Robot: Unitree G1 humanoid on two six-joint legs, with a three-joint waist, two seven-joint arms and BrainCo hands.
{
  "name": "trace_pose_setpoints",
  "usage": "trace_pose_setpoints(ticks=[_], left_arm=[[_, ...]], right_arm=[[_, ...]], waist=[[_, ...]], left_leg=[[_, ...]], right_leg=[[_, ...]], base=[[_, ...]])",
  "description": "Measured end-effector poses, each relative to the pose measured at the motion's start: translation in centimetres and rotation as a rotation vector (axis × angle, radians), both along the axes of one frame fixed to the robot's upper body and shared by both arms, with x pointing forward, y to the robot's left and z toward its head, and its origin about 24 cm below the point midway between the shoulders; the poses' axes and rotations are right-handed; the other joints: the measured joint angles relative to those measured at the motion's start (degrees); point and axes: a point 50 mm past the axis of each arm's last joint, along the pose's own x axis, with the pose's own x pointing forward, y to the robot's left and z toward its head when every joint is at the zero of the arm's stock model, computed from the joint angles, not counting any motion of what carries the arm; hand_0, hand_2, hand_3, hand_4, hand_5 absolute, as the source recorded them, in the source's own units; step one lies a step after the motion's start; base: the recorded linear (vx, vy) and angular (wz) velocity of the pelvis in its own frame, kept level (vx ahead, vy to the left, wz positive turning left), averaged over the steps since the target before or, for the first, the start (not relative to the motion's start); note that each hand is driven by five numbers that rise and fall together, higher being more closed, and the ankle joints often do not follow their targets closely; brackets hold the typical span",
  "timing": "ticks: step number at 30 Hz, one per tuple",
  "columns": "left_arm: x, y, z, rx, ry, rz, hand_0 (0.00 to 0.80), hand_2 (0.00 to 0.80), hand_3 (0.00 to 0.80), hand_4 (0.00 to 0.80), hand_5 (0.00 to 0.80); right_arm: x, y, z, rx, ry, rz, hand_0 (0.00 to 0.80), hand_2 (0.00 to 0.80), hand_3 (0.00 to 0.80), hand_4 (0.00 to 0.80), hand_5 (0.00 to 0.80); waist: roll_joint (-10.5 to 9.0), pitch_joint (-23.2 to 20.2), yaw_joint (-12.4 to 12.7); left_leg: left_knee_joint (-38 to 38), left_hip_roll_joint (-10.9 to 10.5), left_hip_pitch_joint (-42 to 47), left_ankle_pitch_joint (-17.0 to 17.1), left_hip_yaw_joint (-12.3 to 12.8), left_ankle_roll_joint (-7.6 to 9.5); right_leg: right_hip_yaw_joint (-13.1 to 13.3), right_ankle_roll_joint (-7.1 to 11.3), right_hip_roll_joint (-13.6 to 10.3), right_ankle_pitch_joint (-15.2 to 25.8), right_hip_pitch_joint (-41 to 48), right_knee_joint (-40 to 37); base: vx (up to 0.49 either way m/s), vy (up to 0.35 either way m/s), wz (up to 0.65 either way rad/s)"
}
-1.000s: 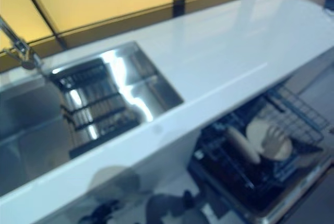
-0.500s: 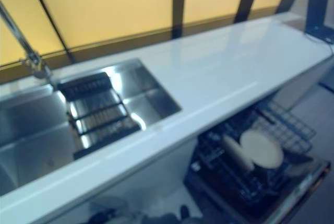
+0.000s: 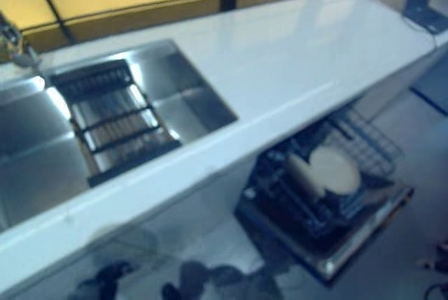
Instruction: Take plates into dishwasher
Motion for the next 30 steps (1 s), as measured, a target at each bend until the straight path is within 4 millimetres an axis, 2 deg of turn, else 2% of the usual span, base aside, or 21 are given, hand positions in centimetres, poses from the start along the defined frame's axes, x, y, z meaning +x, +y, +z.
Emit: trace_pose_setpoints(ticks=[1, 2, 3, 4, 5, 6, 7, 8, 10, 11, 12, 16, 18, 19, 22, 23, 25, 27, 28, 29, 30], left_arm=[[0.1, 0.4, 0.3, 0.011, -0.004, 0.004, 0.000, 0.000, 0.000, 0.000, 0.000], [0.7, 2.4, 1.7, 0.054, -0.037, 0.039, 0.000, 0.000, 0.000, 0.000, 0.000], [1.1, 3.3, 2.3, 0.065, -0.070, 0.084, 0.000, 0.000, 0.000, 0.000, 0.000], [1.8, 2.9, 2.4, 0.050, -0.103, 0.098, 0.000, 0.000, 0.000, 0.000, 0.000], [3.0, 1.7, 2.3, 0.010, -0.148, 0.107, 0.000, 0.000, 0.000, 0.000, 0.000], [3.9, 0.6, 2.2, -0.027, -0.179, 0.105, 0.000, 0.000, 0.000, 0.000, 0.000], [4.2, 0.3, 2.2, -0.044, -0.201, 0.115, 0.000, 0.000, 0.000, 0.000, 0.000], [4.4, 0.1, 2.2, -0.047, -0.207, 0.118, 0.000, 0.000, 0.000, 0.000, 0.000], [4.8, 0.2, 2.4, -0.044, -0.224, 0.117, 0.000, 0.000, 0.000, 0.000, 0.000], [5.0, 0.0, 2.4, -0.046, -0.230, 0.117, 0.000, 0.000, 0.000, 0.000, 0.000], [5.0, -0.5, 2.2, -0.059, -0.227, 0.113, 0.000, 0.000, 0.000, 0.000, 0.000], [4.2, -0.5, 1.8, -0.056, -0.201, 0.115, 0.000, 0.000, 0.000, 0.000, 0.000], [3.9, -0.5, 1.6, -0.055, -0.192, 0.116, 0.000, 0.000, 0.000, 0.000, 0.000], [3.3, -0.4, 1.4, -0.053, -0.174, 0.121, 0.000, 0.000, 0.000, 0.000, 0.000], [1.7, 0.0, 0.7, -0.042, -0.124, 0.152, 0.000, 0.000, 0.000, 0.000, 0.000], [1.5, 0.0, 0.7, -0.040, -0.118, 0.159, 0.000, 0.000, 0.000, 0.000, 0.000], [-1.1, 0.0, -0.4, -0.044, -0.059, 0.235, 0.000, 0.000, 0.000, 0.000, 0.000], [-3.1, -0.6, -1.5, -0.063, -0.006, 0.276, 0.000, 0.000, 0.000, 0.000, 0.000], [-4.1, -1.3, -2.1, -0.084, 0.027, 0.294, 0.000, 0.000, 0.000, 0.000, 0.000], [-4.2, -1.6, -2.4, -0.093, 0.036, 0.299, 0.000, 0.000, 0.000, 0.000, 0.000], [-4.2, -1.6, -2.4, -0.094, 0.031, 0.296, 0.000, 0.000, 0.000, 0.000, 0.000]], right_arm=[[0.4, 0.1, -0.1, 0.002, -0.005, 0.004, 0.000, 0.000, 0.000, 0.000, 0.000], [2.3, 1.2, -0.8, 0.028, -0.035, 0.023, 0.000, 0.000, 0.000, 0.000, 0.000], [3.2, 2.1, -1.5, 0.069, -0.055, 0.016, 0.000, 0.000, 0.000, 0.000, 0.000], [3.4, 2.3, -1.8, 0.094, -0.065, -0.007, 0.000, 0.000, 0.000, 0.000, 0.000], [3.5, 2.4, -2.0, 0.115, -0.073, -0.032, 0.000, 0.000, 0.000, 0.000, 0.000], [3.4, 2.3, -2.3, 0.134, -0.071, -0.065, 0.000, 0.000, 0.000, 0.000, 0.000], [3.5, 2.8, -3.0, 0.176, -0.070, -0.092, 0.000, 0.000, 0.000, 0.000, 0.000], [3.4, 3.3, -3.6, 0.209, -0.068, -0.106, 0.000, 0.000, 0.000, 0.000, 0.000], [2.8, 3.9, -4.6, 0.258, -0.067, -0.142, 0.000, 0.000, 0.000, 0.000, 0.000], [2.7, 3.9, -4.8, 0.267, -0.068, -0.155, 0.000, 0.000, 0.000, 0.000, 0.000], [1.6, 4.0, -5.5, 0.299, -0.052, -0.207, 0.000, 0.000, 0.000, 0.000, 0.000], [0.2, 4.6, -6.8, 0.344, 0.006, -0.276, 0.000, 0.000, 0.000, 0.000, 0.000], [0.1, 4.8, -7.0, 0.370, -0.003, -0.295, 0.000, 0.000, 0.000, 0.000, 0.000], [0.1, 4.9, -7.1, 0.382, -0.005, -0.302, 0.000, 0.000, 0.000, 0.000, 0.000], [0.0, 5.0, -7.3, 0.415, -0.025, -0.336, 0.000, 0.000, 0.000, 0.000, 0.000], [-0.1, 5.0, -7.4, 0.422, -0.027, -0.347, 0.000, 0.000, 0.000, 0.000, 0.000], [-0.7, 5.0, -7.7, 0.450, -0.035, -0.404, 0.000, 0.000, 0.000, 0.000, 0.000], [-1.0, 5.0, -7.7, 0.462, -0.061, -0.440, 0.000, 0.000, 0.000, 0.000, 0.000], [-1.5, 5.1, -8.0, 0.483, -0.098, -0.497, 0.000, 0.000, 0.000, 0.000, 0.000], [-1.9, 5.4, -8.5, 0.503, -0.115, -0.540, 0.000, 0.000, 0.000, 0.000, 0.000], [-2.2, 6.0, -9.1, 0.529, -0.132, -0.575, 0.000, 0.000, 0.000, 0.000, 0.000]], waist=[[-0.07, -0.04, 0.75], [-1.89, 0.01, 2.27], [-2.40, 0.42, 3.24], [-1.04, 0.67, 4.15], [-0.38, 1.01, 4.07], [0.29, 1.28, 3.97], [0.06, 1.50, 4.96], [0.08, 1.56, 5.20], [-1.60, 2.70, 5.15], [-1.17, 3.09, 5.06], [-0.71, 3.33, 4.73], [-0.10, 3.49, 3.81], [1.34, 4.22, 3.95], [2.94, 4.18, 4.08], [5.70, 4.25, 4.99], [5.89, 4.26, 5.09], [7.29, 3.82, 5.28], [7.86, 3.60, 5.28], [7.93, 3.59, 5.26], [7.17, 3.75, 5.23], [5.90, 3.82, 5.27]], left_leg=[[0.87, 0.80, -0.72, -0.09, -0.37, -0.10], [3.46, 2.57, -2.70, -0.28, -3.79, -1.24], [4.33, 4.50, -3.01, 0.77, -5.45, -2.83], [6.07, 6.85, -4.43, 1.13, -7.91, -3.43], [9.98, 7.12, -8.72, -0.57, -10.82, -5.26], [11.18, 4.90, -10.30, -1.80, -12.17, -6.86], [9.83, 4.13, -10.14, -1.87, -13.77, -6.70], [9.18, 4.30, -10.11, -0.38, -14.35, -7.57], [9.20, 4.51, -10.39, 1.08, -15.29, -8.14], [9.07, 5.01, -10.54, 1.41, -15.88, -8.30], [7.22, 5.57, -10.54, 2.79, -16.48, -7.67], [3.81, 4.17, -8.94, 3.11, -15.99, -7.31], [3.29, 4.46, -7.50, 3.97, -15.76, -7.24], [3.28, 4.80, -7.25, 4.36, -15.92, -7.27], [1.93, 6.15, -6.01, 6.57, -16.00, -7.71], [1.30, 6.52, -5.41, 7.07, -16.04, -7.90], [-1.84, 7.86, -2.43, 9.04, -16.15, -5.39], [-1.67, 7.85, -2.06, 10.14, -15.79, 0.04], [-0.89, 7.09, -2.90, 14.58, -15.51, 2.22], [-0.43, 6.33, -4.12, 20.26, -15.53, 1.21], [-1.36, 4.51, -5.25, 26.62, -15.97, 3.22]], right_leg=[[-0.19, -0.12, -0.58, 1.05, 1.06, -2.94], [-0.26, -2.30, 0.08, 12.74, 5.42, -11.49], [-3.21, 0.18, 1.84, 9.66, 7.99, -15.10], [-4.77, 0.11, 4.19, 8.09, 8.74, -16.65], [-6.22, -0.68, 5.41, 6.10, 8.71, -17.15], [-6.17, -1.27, 5.66, 4.80, 7.70, -17.11], [-6.04, -1.56, 6.26, 4.03, 6.54, -17.12], [-6.23, -1.97, 6.98, 2.60, 6.32, -17.03], [-6.35, -1.94, 7.35, -1.22, 6.86, -17.10], [-6.33, -2.15, 8.07, -1.27, 7.06, -17.22], [-6.36, -3.02, 8.89, -1.60, 6.45, -16.47], [-5.98, -2.67, 7.55, -2.84, 5.55, -13.48], [-5.53, -2.76, 7.23, -3.83, 5.39, -10.67], [-5.35, -2.96, 6.99, -6.08, 3.66, -6.23], [-4.37, -4.60, 7.71, -11.68, -0.44, 4.22], [-4.25, -4.85, 7.88, -12.57, -0.73, 5.36], [-4.30, -6.62, 9.69, -15.96, -1.11, 9.38], [-4.45, -7.45, 10.04, -17.52, -1.25, 11.14], [-4.04, -8.00, 10.05, -17.97, -1.10, 11.33], [-3.53, -8.66, 9.97, -17.92, -0.77, 10.62], [-3.21, -10.15, 9.14, -17.94, -0.87, 10.19]], base=[[-0.386, -0.492, -0.83], [-0.333, -0.403, -0.50], [-0.413, -0.410, -0.48], [-0.372, -0.302, -0.02], [-0.365, -0.277, 0.08], [-0.334, -0.238, -0.05], [-0.324, -0.214, -0.32], [-0.356, -0.187, -0.23], [-0.273, -0.120, 0.06], [-0.182, -0.073, 0.12], [-0.158, -0.064, 0.18], [-0.147, -0.092, 0.14], [-0.184, -0.171, -0.01], [-0.155, -0.220, 0.05], [-0.120, -0.262, -0.01], [-0.052, -0.214, 0.05], [-0.070, -0.240, 0.07], [-0.133, -0.190, 0.11], [-0.194, -0.213, 0.29], [-0.244, -0.227, 0.44], [-0.162, -0.143, 0.45]])
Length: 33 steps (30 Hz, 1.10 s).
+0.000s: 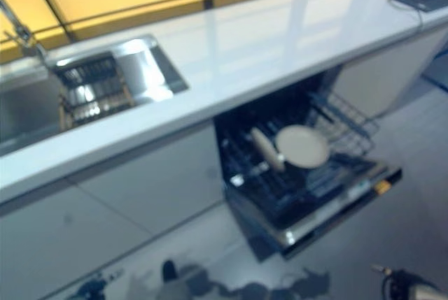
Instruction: Take plates into dishwasher
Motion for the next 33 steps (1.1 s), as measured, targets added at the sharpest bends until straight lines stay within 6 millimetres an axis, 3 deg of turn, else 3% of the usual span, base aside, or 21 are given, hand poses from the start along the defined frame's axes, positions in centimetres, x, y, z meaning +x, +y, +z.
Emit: trace_pose_setpoints(ticks=[2, 3, 4, 5, 6, 7, 8, 10, 11, 12, 13, 14, 16, 19, 23, 30, 33], left_arm=[[0.5, -0.4, 0.0, -0.008, -0.015, -0.011, 0.000, 0.000, 0.000, 0.000, 0.000], [0.6, -0.6, -0.1, -0.012, -0.027, -0.018, 0.000, 0.000, 0.000, 0.000, 0.000], [0.6, -0.5, 0.0, -0.011, -0.039, -0.027, 0.000, 0.000, 0.000, 0.000, 0.000], [0.7, -0.4, 0.1, -0.009, -0.050, -0.034, 0.000, 0.000, 0.000, 0.000, 0.000], [0.8, -0.3, 0.2, -0.005, -0.056, -0.038, 0.000, 0.000, 0.000, 0.000, 0.000], [1.2, 0.0, 0.5, 0.008, -0.074, -0.058, 0.000, 0.000, 0.000, 0.000, 0.000], [1.5, -0.1, 0.6, 0.006, -0.081, -0.079, 0.000, 0.000, 0.000, 0.000, 0.000], [3.8, -0.8, 1.1, -0.003, -0.138, -0.154, 0.000, 0.000, 0.000, 0.000, 0.000], [5.2, -1.1, 1.6, -0.007, -0.179, -0.182, 0.000, 0.000, 0.000, 0.000, 0.000], [6.0, -1.6, 1.8, -0.017, -0.205, -0.198, 0.000, 0.000, 0.000, 0.000, 0.000], [6.5, -1.9, 2.0, -0.024, -0.224, -0.217, 0.000, 0.000, 0.000, 0.000, 0.000], [7.2, -2.4, 2.1, -0.035, -0.244, -0.231, 0.000, 0.000, 0.000, 0.000, 0.000], [7.1, -2.7, 2.0, -0.040, -0.251, -0.244, 0.000, 0.000, 0.000, 0.000, 0.000], [5.2, -2.5, 1.3, -0.054, -0.215, -0.205, 0.000, 0.000, 0.000, 0.000, 0.000], [2.5, -2.9, 0.3, -0.077, -0.157, -0.176, 0.000, 0.000, 0.000, 0.000, 0.000], [4.0, -3.6, 0.7, -0.106, -0.246, -0.144, 0.000, 0.000, 0.000, 0.000, 0.000], [4.3, -3.7, 0.8, -0.109, -0.258, -0.140, 0.000, 0.000, 0.000, 0.000, 0.000]], right_arm=[[-0.7, 0.9, -1.0, 0.018, -0.017, -0.077, 0.000, 0.000, 0.000, 0.000, 0.000], [-1.4, 1.2, -1.4, 0.026, -0.011, -0.107, 0.000, 0.000, 0.000, 0.000, 0.000], [-1.6, 1.5, -1.7, 0.037, -0.037, -0.154, 0.000, 0.000, 0.000, 0.000, 0.000], [-1.7, 1.6, -1.8, 0.045, -0.062, -0.182, 0.000, 0.000, 0.000, 0.000, 0.000], [-1.9, 1.6, -1.9, 0.047, -0.073, -0.203, 0.000, 0.000, 0.000, 0.000, 0.000], [-2.5, 1.6, -2.0, 0.054, -0.094, -0.258, 0.000, 0.000, 0.000, 0.000, 0.000], [-3.3, 1.4, -2.0, 0.054, -0.101, -0.302, 0.000, 0.000, 0.000, 0.000, 0.000], [-4.5, 1.4, -2.1, 0.058, -0.106, -0.382, 0.000, 0.000, 0.000, 0.000, 0.000], [-4.1, 1.6, -2.2, 0.071, -0.125, -0.410, 0.000, 0.000, 0.000, 0.000, 0.000], [-3.3, 1.7, -2.2, 0.092, -0.163, -0.431, 0.000, 0.000, 0.000, 0.000, 0.000], [-2.1, 1.8, -1.9, 0.108, -0.215, -0.439, 0.000, 0.000, 0.000, 0.000, 0.000], [-1.3, 1.5, -1.5, 0.113, -0.257, -0.460, 0.000, 0.000, 0.000, 0.000, 0.000], [0.8, 1.0, -0.6, 0.131, -0.350, -0.495, 0.000, 0.000, 0.000, 0.000, 0.000], [4.4, 0.7, 1.3, 0.175, -0.529, -0.529, 0.000, 0.000, 0.000, 0.000, 0.000], [7.8, 1.3, 2.7, 0.269, -0.683, -0.565, 0.000, 0.000, 0.000, 0.000, 0.000], [11.3, 2.1, 4.5, 0.422, -0.886, -0.560, 0.000, 0.000, 0.000, 0.000, 0.000], [11.3, 1.9, 4.5, 0.456, -0.919, -0.604, 0.000, 0.000, 0.000, 0.000, 0.000]], waist=[[-3.26, -0.24, -0.40], [-2.98, -0.46, -0.58], [-3.08, -0.79, -0.27], [-3.01, -1.06, -0.55], [-2.90, -1.33, -1.07], [-2.08, -2.51, -3.57], [-1.09, -3.21, -5.13], [1.04, -4.24, -8.30], [1.03, -3.94, -8.23], [2.08, -3.50, -7.99], [2.62, -3.06, -8.06], [3.22, -2.50, -8.53], [5.43, -0.30, -7.26], [8.62, 2.83, -6.09], [10.29, 4.90, -5.78], [9.74, 6.66, -3.25], [9.74, 6.92, -3.20]], left_leg=[[6.19, -5.48, -2.63, -1.44, 1.42, -1.38], [11.10, -6.75, -2.81, -7.40, 1.79, -4.14], [19.30, -8.27, -2.51, -18.51, 3.07, -3.85], [24.90, -9.13, -1.72, -25.95, 4.25, -3.83], [26.99, -9.48, -1.36, -28.52, 5.25, -3.62], [28.23, -10.27, 1.11, -32.38, 7.40, -2.61], [23.59, -11.00, 3.21, -35.57, 8.72, -2.09], [8.53, -14.47, 6.73, -35.17, 7.39, -1.27], [4.19, -15.06, 6.98, -33.47, 6.95, -2.40], [1.37, -15.23, 6.26, -31.46, 5.98, -2.29], [-1.50, -15.64, 5.77, -29.17, 5.00, -2.16], [-3.19, -16.16, 4.86, -27.51, 3.58, -1.99], [-5.01, -16.31, 4.83, -25.72, 3.43, -1.84], [-4.01, -16.44, 3.10, -25.87, 3.55, -1.62], [-1.38, -16.90, 1.65, -26.13, 5.34, -1.95], [0.19, -19.09, 1.55, -26.44, 4.61, -1.64], [1.55, -19.47, 0.65, -26.65, 4.21, -1.39]], right_leg=[[-2.00, 0.51, -4.43, 1.11, 0.58, -1.72], [-3.71, 0.20, -5.36, 3.10, 2.26, -4.74], [-5.75, 0.72, -5.88, 5.57, 3.58, -8.08], [-7.46, 0.88, -6.24, 7.35, 4.75, -10.89], [-8.35, 0.97, -6.06, 8.15, 5.32, -12.33], [-10.81, 1.29, -5.37, 9.40, 5.94, -14.38], [-11.99, 1.64, -5.03, 9.45, 5.32, -13.95], [-11.85, 1.81, -4.84, 8.91, 1.79, -11.13], [-9.95, 1.53, -5.06, 7.55, -1.66, -8.77], [-7.34, 1.35, -2.56, 7.40, -4.32, -9.81], [-6.70, 0.70, -0.38, 8.00, -6.13, -11.99], [-5.42, -1.50, 1.13, 11.43, -6.76, -13.79], [-6.22, -1.76, 1.19, 12.49, -7.33, -14.11], [-6.25, -2.21, 0.12, 11.12, -10.33, -10.25], [-6.64, -2.72, -2.53, 8.38, -13.44, -3.73], [-6.51, -2.03, -6.25, 5.02, -15.22, 3.27], [-7.54, -2.04, -7.45, 4.08, -15.41, 4.99]], base=[[-0.144, -0.069, 0.48], [-0.142, -0.048, 0.18], [-0.116, 0.003, -0.07], [-0.078, 0.014, -0.13], [-0.169, 0.142, 0.35], [-0.160, 0.139, 0.67], [-0.224, 0.148, 1.01], [-0.176, 0.062, 0.94], [-0.265, 0.147, 0.48], [-0.340, 0.179, 0.22], [-0.210, 0.099, 0.38], [-0.199, 0.068, 0.51], [-0.158, 0.052, 0.22], [-0.088, 0.053, -0.02], [-0.064, 0.067, 0.15], [-0.016, 0.049, 0.14], [-0.067, 0.023, 0.21]])
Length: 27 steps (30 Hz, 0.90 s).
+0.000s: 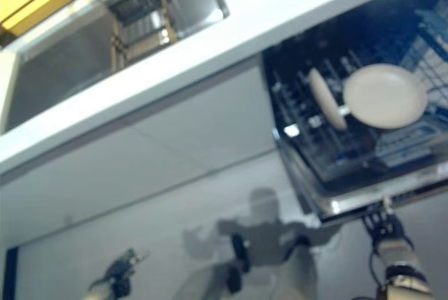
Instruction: Take plates into dishwasher
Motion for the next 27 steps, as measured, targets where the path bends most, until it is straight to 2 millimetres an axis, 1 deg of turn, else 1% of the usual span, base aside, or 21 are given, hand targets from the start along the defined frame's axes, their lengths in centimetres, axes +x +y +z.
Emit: trace_pose_setpoints(ticks=[4, 5, 6, 9, 11, 13, 16, 21, 23, 24, 25, 27], left_arm=[[0.1, -0.5, -0.1, -0.018, -0.011, 0.008, 0.000, 0.000, 0.000, 0.000, 0.000], [0.1, -0.7, -0.2, -0.023, -0.011, 0.007, 0.000, 0.000, 0.000, 0.000, 0.000], [0.0, -0.9, -0.3, -0.029, -0.005, 0.006, 0.000, 0.000, 0.000, 0.000, 0.000], [-0.1, -1.3, -0.5, -0.041, 0.002, 0.004, 0.000, 0.000, 0.000, 0.000, 0.000], [-0.2, -1.4, -0.6, -0.045, 0.008, 0.004, 0.000, 0.000, 0.000, 0.000, 0.000], [-0.1, -1.5, -0.6, -0.048, 0.011, 0.003, 0.000, 0.000, 0.000, 0.000, 0.000], [-0.4, -1.6, -0.7, -0.056, 0.032, 0.002, 0.000, 0.000, 0.000, 0.000, 0.000], [-0.6, -1.6, -0.8, -0.060, 0.043, 0.001, 0.000, 0.000, 0.000, 0.000, 0.000], [-1.0, -1.6, -0.9, -0.064, 0.058, 0.002, 0.000, 0.000, 0.000, 0.000, 0.000], [-1.1, -1.6, -1.0, -0.066, 0.060, 0.001, 0.000, 0.000, 0.000, 0.000, 0.000], [-1.1, -1.6, -0.9, -0.065, 0.059, 0.001, 0.000, 0.000, 0.000, 0.000, 0.000], [-1.2, -1.6, -1.0, -0.065, 0.062, 0.001, 0.000, 0.000, 0.000, 0.000, 0.000]], right_arm=[[-0.1, -0.1, 0.1, 0.026, -0.037, -0.019, 0.000, 0.000, 0.000, 0.000, 0.000], [0.0, -0.1, 0.1, 0.017, -0.037, -0.008, 0.000, 0.000, 0.000, 0.000, 0.000], [0.1, -0.1, 0.1, 0.009, -0.037, 0.002, 0.000, 0.000, 0.000, 0.000, 0.000], [0.4, 0.3, 0.1, -0.004, -0.041, 0.031, 0.000, 0.000, 0.000, 0.000, 0.000], [0.5, 0.5, 0.1, -0.006, -0.052, 0.050, 0.000, 0.000, 0.000, 0.000, 0.000], [0.6, 0.8, 0.0, -0.012, -0.040, 0.081, 0.000, 0.000, 0.000, 0.000, 0.000], [1.2, 1.1, 0.4, -0.016, -0.056, 0.139, 0.000, 0.000, 0.000, 0.000, 0.000], [1.9, 1.4, 1.0, -0.009, -0.112, 0.180, 0.000, 0.000, 0.000, 0.000, 0.000], [2.2, 1.5, 1.4, -0.012, -0.141, 0.196, 0.000, 0.000, 0.000, 0.000, 0.000], [2.3, 1.6, 1.5, -0.010, -0.155, 0.200, 0.000, 0.000, 0.000, 0.000, 0.000], [2.5, 1.7, 1.6, -0.008, -0.171, 0.207, 0.000, 0.000, 0.000, 0.000, 0.000], [2.8, 2.0, 1.8, -0.009, -0.192, 0.221, 0.000, 0.000, 0.000, 0.000, 0.000]], waist=[[-0.03, 0.91, 0.16], [-0.04, 1.09, 0.17], [-0.03, 1.11, 0.21], [-0.02, 1.15, 0.53], [0.03, 1.17, 0.76], [0.02, 1.17, 1.74], [-0.23, 1.34, 1.79], [-0.61, 1.43, 2.06], [-0.75, 1.46, 2.71], [-0.96, 1.60, 3.10], [-0.82, 1.39, 3.31], [-1.26, 1.38, 3.42]], left_leg=[[2.82, 0.03, -0.84, -0.66, -0.79, -0.04], [3.81, 0.09, -1.01, -1.18, -0.83, 0.30], [4.84, 0.16, -1.20, -1.71, -0.83, 0.21], [8.01, 1.13, -1.86, -3.04, -0.77, -0.19], [9.06, 1.78, -1.85, -3.32, -0.74, -0.44], [9.82, 2.84, -1.40, -3.67, -0.66, -0.79], [12.65, 3.71, -1.76, -4.21, -0.73, -1.07], [12.66, 4.15, -1.21, -4.40, -1.02, -1.25], [13.25, 4.28, -0.74, -4.43, -0.79, -1.27], [13.53, 4.58, -0.54, -4.60, -0.75, -1.50], [13.25, 4.78, -0.38, -4.57, -0.97, -1.51], [12.16, 5.17, 0.43, -4.54, -1.16, -1.48]], right_leg=[[-0.53, -0.55, -1.16, -1.02, 0.04, 2.37], [-0.54, -0.81, -1.42, -1.39, 0.03, 3.10], [-0.60, -1.16, -1.72, -1.82, 0.03, 3.92], [-0.94, -1.54, -1.84, -2.48, 0.26, 5.29], [-2.00, -1.79, -1.95, -2.51, 0.89, 5.48], [-3.82, -2.16, -1.87, -2.55, 2.36, 5.37], [-5.62, -2.95, -2.17, -2.61, 2.87, 5.87], [-6.60, -3.05, -2.45, -2.85, 4.15, 6.36], [-6.95, -3.24, -2.57, -2.71, 4.55, 6.32], [-7.52, -3.24, -2.63, -2.70, 5.00, 6.26], [-8.09, -3.17, -2.44, -2.66, 5.52, 6.00], [-8.17, -3.02, -1.66, -2.55, 6.40, 4.59]], base=[[-0.037, 0.000, 0.14], [0.005, 0.001, 0.03], [0.037, -0.003, 0.00], [0.086, -0.010, -0.07], [0.112, -0.022, -0.13], [0.130, -0.017, -0.13], [0.093, -0.009, -0.06], [0.060, -0.010, 0.01], [0.084, -0.006, -0.16], [0.099, -0.015, -0.13], [0.109, -0.022, 0.00], [0.106, -0.017, 0.10]])
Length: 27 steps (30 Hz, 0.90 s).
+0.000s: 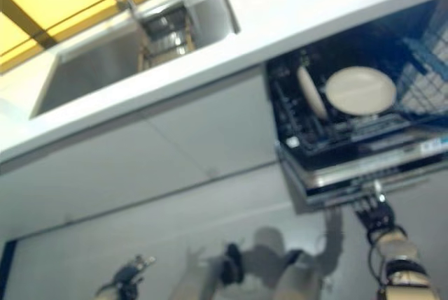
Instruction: Take plates into dishwasher
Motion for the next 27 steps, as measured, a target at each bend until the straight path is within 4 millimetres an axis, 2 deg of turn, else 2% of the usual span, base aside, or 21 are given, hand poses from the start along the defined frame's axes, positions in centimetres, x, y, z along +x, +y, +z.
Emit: trace_pose_setpoints(ticks=[2, 4, 7, 8, 11, 18, 23, 27], left_arm=[[-0.5, 0.1, -0.1, 0.007, 0.014, -0.007, 0.000, 0.000, 0.000, 0.000, 0.000], [-0.9, 0.1, -0.2, 0.005, 0.026, -0.009, 0.000, 0.000, 0.000, 0.000, 0.000], [-1.0, 0.2, -0.2, 0.007, 0.027, -0.008, 0.000, 0.000, 0.000, 0.000, 0.000], [-1.4, 0.4, -0.3, 0.012, 0.037, -0.005, 0.000, 0.000, 0.000, 0.000, 0.000], [-2.4, 0.5, -0.5, 0.013, 0.061, -0.001, 0.000, 0.000, 0.000, 0.000, 0.000], [-2.3, 0.7, -0.4, 0.033, 0.057, -0.019, 0.000, 0.000, 0.000, 0.000, 0.000], [-2.2, 1.0, -0.3, 0.047, 0.055, -0.029, 0.000, 0.000, 0.000, 0.000, 0.000], [-2.2, 1.1, -0.2, 0.048, 0.054, -0.028, 0.000, 0.000, 0.000, 0.000, 0.000]], right_arm=[[0.2, 0.2, 0.1, 0.006, -0.014, 0.016, 0.000, 0.000, 0.000, 0.000, 0.000], [0.6, 0.4, 0.5, 0.006, -0.036, 0.032, 0.000, 0.000, 0.000, 0.000, 0.000], [0.9, 0.4, 0.9, 0.015, -0.063, 0.033, 0.000, 0.000, 0.000, 0.000, 0.000], [1.1, 0.5, 1.0, 0.017, -0.072, 0.051, 0.000, 0.000, 0.000, 0.000, 0.000], [1.8, 0.9, 1.6, 0.014, -0.113, 0.099, 0.000, 0.000, 0.000, 0.000, 0.000], [4.8, 2.5, 4.2, 0.017, -0.281, 0.206, 0.000, 0.000, 0.000, 0.000, 0.000], [5.0, 3.6, 3.4, 0.010, -0.253, 0.255, 0.000, 0.000, 0.000, 0.000, 0.000], [4.1, 3.6, 2.0, -0.113, -0.110, 0.350, 0.000, 0.000, 0.000, 0.000, 0.000]], waist=[[-0.74, -0.23, 0.18], [-0.90, -0.80, 0.41], [-1.54, -2.60, 1.56], [-2.32, -3.26, 1.48], [-3.38, -4.68, 2.10], [-5.05, -7.24, 3.89], [-7.14, -9.58, 4.77], [-8.31, -12.62, 4.63]], left_leg=[[1.55, 0.43, 0.59, 0.10, 0.29, 0.20], [3.02, 0.89, 0.36, -1.31, 0.30, -0.16], [-0.22, 0.37, 1.40, -0.90, 0.21, 0.39], [-1.62, 0.15, 2.47, -0.35, 0.32, 0.98], [-3.06, 0.13, 3.94, 0.46, 0.37, 0.31], [-4.63, 0.51, 6.27, 0.91, 0.25, -0.30], [-5.82, 0.48, 7.02, 0.74, 0.34, -0.04], [-8.67, -0.06, 7.57, 1.45, 0.30, -0.30]], right_leg=[[-1.02, -0.51, -0.10, 0.45, 1.28, -0.42], [-1.29, -0.33, 0.11, 0.35, 2.13, -0.35], [-0.53, 0.37, 1.04, 0.95, 2.61, -2.32], [0.02, 0.41, 1.62, 1.19, 3.47, -3.41], [0.39, 0.67, 2.29, 1.00, 4.64, -4.15], [0.57, 0.72, 4.02, 1.29, 6.78, -6.46], [0.57, 0.95, 4.46, 1.34, 7.74, -7.75], [2.05, 1.99, 5.79, 2.77, 7.89, -10.85]], base=[[0.092, -0.002, 0.05], [0.079, 0.006, 0.01], [0.066, 0.005, 0.09], [0.037, 0.001, 0.21], [0.016, 0.002, 0.08], [0.002, 0.028, 0.02], [-0.009, 0.079, -0.01], [-0.015, 0.090, 0.01]])
